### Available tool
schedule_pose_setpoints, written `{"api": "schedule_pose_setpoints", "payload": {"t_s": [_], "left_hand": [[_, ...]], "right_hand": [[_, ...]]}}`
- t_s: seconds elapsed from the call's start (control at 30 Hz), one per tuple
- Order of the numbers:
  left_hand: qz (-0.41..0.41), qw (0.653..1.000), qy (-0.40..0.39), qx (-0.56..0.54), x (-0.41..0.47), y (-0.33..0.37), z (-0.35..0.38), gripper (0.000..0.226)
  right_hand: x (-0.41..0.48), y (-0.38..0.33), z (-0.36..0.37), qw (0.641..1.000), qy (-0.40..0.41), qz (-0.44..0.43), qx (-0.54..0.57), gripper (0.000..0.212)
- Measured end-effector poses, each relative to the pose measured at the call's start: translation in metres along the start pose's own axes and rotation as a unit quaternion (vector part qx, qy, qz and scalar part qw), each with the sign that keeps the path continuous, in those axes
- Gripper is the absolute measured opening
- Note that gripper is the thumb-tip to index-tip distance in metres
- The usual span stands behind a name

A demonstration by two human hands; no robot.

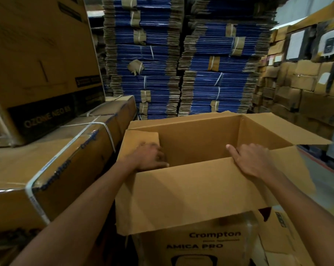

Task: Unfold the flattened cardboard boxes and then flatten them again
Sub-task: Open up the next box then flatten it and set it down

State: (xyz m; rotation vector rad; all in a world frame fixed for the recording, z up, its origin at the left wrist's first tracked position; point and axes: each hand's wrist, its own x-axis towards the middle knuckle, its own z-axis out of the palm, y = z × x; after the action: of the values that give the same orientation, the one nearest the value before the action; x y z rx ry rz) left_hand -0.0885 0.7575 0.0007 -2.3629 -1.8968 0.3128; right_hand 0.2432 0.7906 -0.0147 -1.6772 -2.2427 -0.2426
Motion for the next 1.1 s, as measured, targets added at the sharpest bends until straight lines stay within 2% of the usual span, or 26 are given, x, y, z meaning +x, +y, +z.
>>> {"api": "schedule_pose_setpoints", "payload": {"t_s": [0.07, 0.13, 0.2, 0.3, 0.33, 0.4, 0.47, 0.5, 0.57, 0.63, 0.67, 0.77, 0.83, 0.9, 0.93, 1.0, 1.07, 1.1], "left_hand": [[-0.006, 0.984, 0.13, -0.12, -0.014, 0.003, -0.017, 0.037], [-0.016, 0.932, 0.229, -0.279, -0.034, 0.0, -0.034, 0.032], [-0.03, 0.859, 0.288, -0.422, -0.058, -0.013, -0.048, 0.028], [-0.08, 0.717, 0.339, -0.604, -0.096, -0.035, -0.047, 0.045], [-0.11, 0.666, 0.37, -0.639, -0.108, -0.04, -0.041, 0.047], [-0.203, 0.573, 0.438, -0.662, -0.126, -0.043, -0.026, 0.038], [-0.316, 0.52, 0.464, -0.644, -0.137, -0.042, -0.006, 0.033], [-0.355, 0.514, 0.457, -0.633, -0.141, -0.041, 0.005, 0.032], [-0.386, 0.545, 0.414, -0.619, -0.143, -0.035, 0.027, 0.028], [-0.381, 0.57, 0.346, -0.641, -0.141, -0.019, 0.039, 0.028], [-0.373, 0.565, 0.312, -0.667, -0.138, -0.011, 0.041, 0.03], [-0.339, 0.517, 0.225, -0.753, -0.128, 0.009, 0.035, 0.031], [-0.323, 0.51, 0.179, -0.777, -0.121, 0.013, 0.028, 0.036], [-0.312, 0.54, 0.143, -0.768, -0.115, 0.014, 0.018, 0.036], [-0.307, 0.557, 0.131, -0.761, -0.111, 0.015, 0.013, 0.033], [-0.305, 0.581, 0.118, -0.745, -0.103, 0.019, 0.001, 0.024], [-0.315, 0.624, 0.112, -0.707, -0.095, 0.031, -0.006, 0.015], [-0.316, 0.645, 0.111, -0.687, -0.091, 0.038, -0.007, 0.018]], "right_hand": [[0.002, 0.003, 0.005, 1.0, 0.017, -0.005, -0.002, 0.064], [0.005, 0.01, 0.011, 0.999, 0.028, -0.015, 0.011, 0.073], [0.008, 0.02, 0.016, 0.997, 0.039, -0.055, 0.036, 0.083], [0.008, 0.035, 0.022, 0.99, 0.035, -0.119, 0.07, 0.074], [0.007, 0.038, 0.023, 0.986, 0.04, -0.135, 0.09, 0.074], [0.009, 0.045, 0.027, 0.982, 0.053, -0.149, 0.107, 0.08], [0.011, 0.047, 0.027, 0.98, 0.057, -0.152, 0.117, 0.089], [0.011, 0.047, 0.024, 0.979, 0.054, -0.152, 0.128, 0.094], [0.011, 0.049, 0.015, 0.977, 0.034, -0.144, 0.152, 0.103], [0.013, 0.057, 0.008, 0.979, -0.003, -0.127, 0.159, 0.118], [0.013, 0.061, 0.004, 0.98, -0.022, -0.119, 0.161, 0.125], [0.017, 0.077, -0.009, 0.984, -0.06, -0.081, 0.145, 0.132], [0.014, 0.078, -0.015, 0.995, -0.051, -0.062, 0.059, 0.12], [0.004, 0.071, -0.014, 0.999, -0.008, -0.017, -0.031, 0.086], [-0.004, 0.064, -0.013, 0.999, 0.032, 0.007, -0.031, 0.068], [-0.03, 0.039, -0.009, 0.991, 0.116, 0.025, 0.057, 0.046], [-0.068, 0.003, -0.002, 0.96, 0.204, -0.02, 0.189, 0.032], [-0.091, -0.019, 0.001, 0.934, 0.247, -0.062, 0.249, 0.026]]}}
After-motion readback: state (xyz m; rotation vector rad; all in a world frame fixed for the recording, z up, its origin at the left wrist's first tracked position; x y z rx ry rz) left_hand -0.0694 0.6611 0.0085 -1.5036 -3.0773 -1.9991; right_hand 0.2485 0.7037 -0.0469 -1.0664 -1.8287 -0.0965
